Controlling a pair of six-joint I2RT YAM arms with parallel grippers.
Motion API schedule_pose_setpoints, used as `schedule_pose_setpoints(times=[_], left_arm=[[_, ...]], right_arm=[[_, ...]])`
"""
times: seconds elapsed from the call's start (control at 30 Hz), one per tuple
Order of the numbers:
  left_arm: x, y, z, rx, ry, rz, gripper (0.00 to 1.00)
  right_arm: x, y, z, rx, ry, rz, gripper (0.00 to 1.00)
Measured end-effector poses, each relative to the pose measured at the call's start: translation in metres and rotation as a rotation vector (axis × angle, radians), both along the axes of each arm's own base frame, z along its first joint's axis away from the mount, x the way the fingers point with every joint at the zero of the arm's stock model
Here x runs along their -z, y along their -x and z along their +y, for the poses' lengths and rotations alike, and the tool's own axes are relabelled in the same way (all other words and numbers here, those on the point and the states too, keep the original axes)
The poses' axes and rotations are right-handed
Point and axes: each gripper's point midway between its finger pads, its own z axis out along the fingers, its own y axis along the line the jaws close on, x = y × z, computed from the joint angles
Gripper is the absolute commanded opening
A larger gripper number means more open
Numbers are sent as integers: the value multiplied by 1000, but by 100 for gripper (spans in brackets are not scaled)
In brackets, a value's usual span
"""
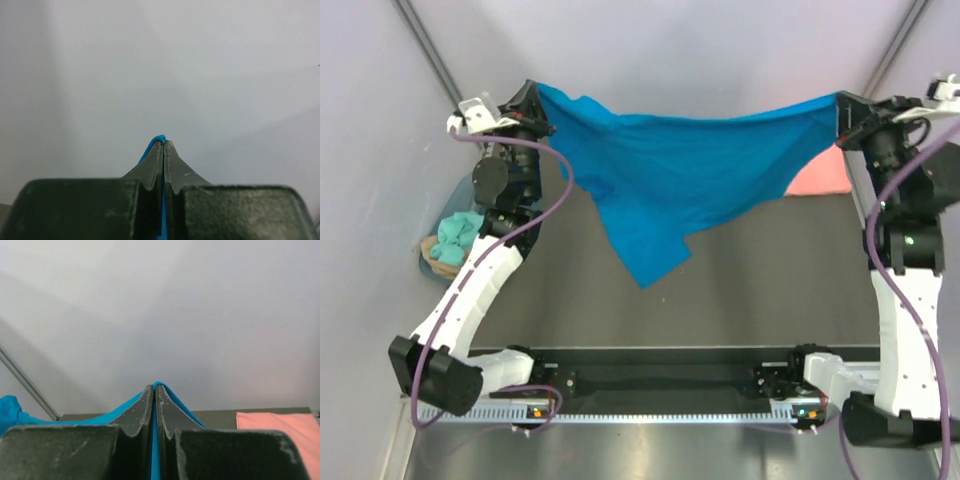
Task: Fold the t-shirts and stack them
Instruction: Flatten the tshirt out
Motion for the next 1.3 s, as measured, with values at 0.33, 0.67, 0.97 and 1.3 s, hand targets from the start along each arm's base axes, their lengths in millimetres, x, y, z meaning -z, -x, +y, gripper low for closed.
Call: schedule_pose_setpoints(times=[0.33,0.67,0.97,1.3], left_arm=[[-21,81,19,62,30,-26,0],[-116,241,56,188,134,-320,0],[-160,321,75,232,149,-442,0],[-85,174,38,120,15,-142,0]], right_arm=[[-44,115,4,19,12,-57,0],[-107,287,30,-89,-29,-337,0],[-135,371,37,-114,-54,-505,0],[-56,166,18,-66,-87,-162,0]])
